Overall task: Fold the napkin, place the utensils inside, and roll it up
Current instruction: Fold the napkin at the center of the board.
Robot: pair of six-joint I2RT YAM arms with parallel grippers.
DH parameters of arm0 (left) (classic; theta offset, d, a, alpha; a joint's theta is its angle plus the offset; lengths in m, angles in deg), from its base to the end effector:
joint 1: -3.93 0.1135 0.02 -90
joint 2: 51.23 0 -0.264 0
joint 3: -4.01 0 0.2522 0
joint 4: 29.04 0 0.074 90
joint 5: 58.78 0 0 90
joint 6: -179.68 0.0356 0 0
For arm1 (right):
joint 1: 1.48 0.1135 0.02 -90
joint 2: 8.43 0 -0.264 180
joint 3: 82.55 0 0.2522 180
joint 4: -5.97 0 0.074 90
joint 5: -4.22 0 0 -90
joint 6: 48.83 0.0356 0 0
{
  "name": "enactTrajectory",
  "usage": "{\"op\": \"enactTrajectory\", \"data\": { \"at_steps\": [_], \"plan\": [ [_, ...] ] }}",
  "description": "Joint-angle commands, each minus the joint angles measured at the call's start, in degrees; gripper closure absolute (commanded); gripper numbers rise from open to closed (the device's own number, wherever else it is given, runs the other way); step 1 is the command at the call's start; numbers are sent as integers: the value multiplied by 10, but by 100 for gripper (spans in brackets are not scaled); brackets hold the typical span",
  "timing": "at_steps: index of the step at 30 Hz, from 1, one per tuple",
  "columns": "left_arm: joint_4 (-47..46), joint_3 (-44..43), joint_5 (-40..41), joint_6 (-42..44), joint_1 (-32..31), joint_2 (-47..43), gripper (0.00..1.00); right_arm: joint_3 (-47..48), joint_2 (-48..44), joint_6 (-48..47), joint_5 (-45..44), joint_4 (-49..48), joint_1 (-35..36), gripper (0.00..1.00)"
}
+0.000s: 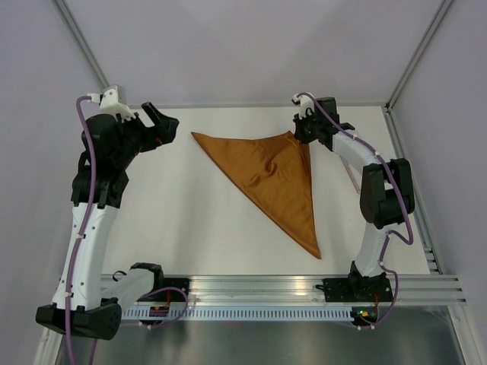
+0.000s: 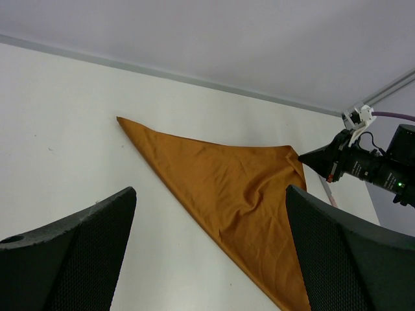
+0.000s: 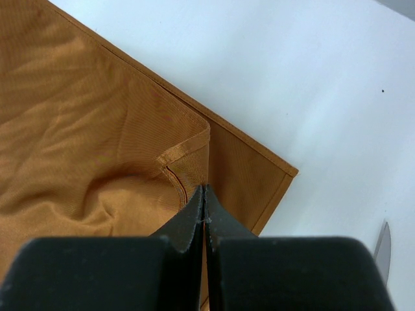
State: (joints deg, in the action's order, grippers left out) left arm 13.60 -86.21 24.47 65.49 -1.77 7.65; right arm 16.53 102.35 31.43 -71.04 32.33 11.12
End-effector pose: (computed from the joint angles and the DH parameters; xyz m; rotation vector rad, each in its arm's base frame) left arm 0.2048 -0.0246 0.4493 -0.2021 1.7804 -0.4804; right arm 0.4333 0.1061 0.2423 -0.5681 2.1540 0.3145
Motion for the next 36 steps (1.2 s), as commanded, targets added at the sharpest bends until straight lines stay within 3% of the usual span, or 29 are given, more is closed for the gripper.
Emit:
{"op": "enactTrajectory", "data": {
  "at_steps": [1,32,34,35,36],
  "plan": [
    [-22,5,-19,-22,1,3,0,-9,-9,-1,7,-25,-7,100],
    [-37,25,-26,-31,1,13,0,-19,13,-8,11,-28,-28,99],
    [-38,26,-27,-32,1,13,0,-11,19,-6,6,-22,-30,94],
    [-39,31,-27,-32,1,14,0,-8,24,-5,6,-21,-30,80],
    [-39,32,-27,-32,1,15,0,2,27,-4,5,-17,-34,73]
  ]
}}
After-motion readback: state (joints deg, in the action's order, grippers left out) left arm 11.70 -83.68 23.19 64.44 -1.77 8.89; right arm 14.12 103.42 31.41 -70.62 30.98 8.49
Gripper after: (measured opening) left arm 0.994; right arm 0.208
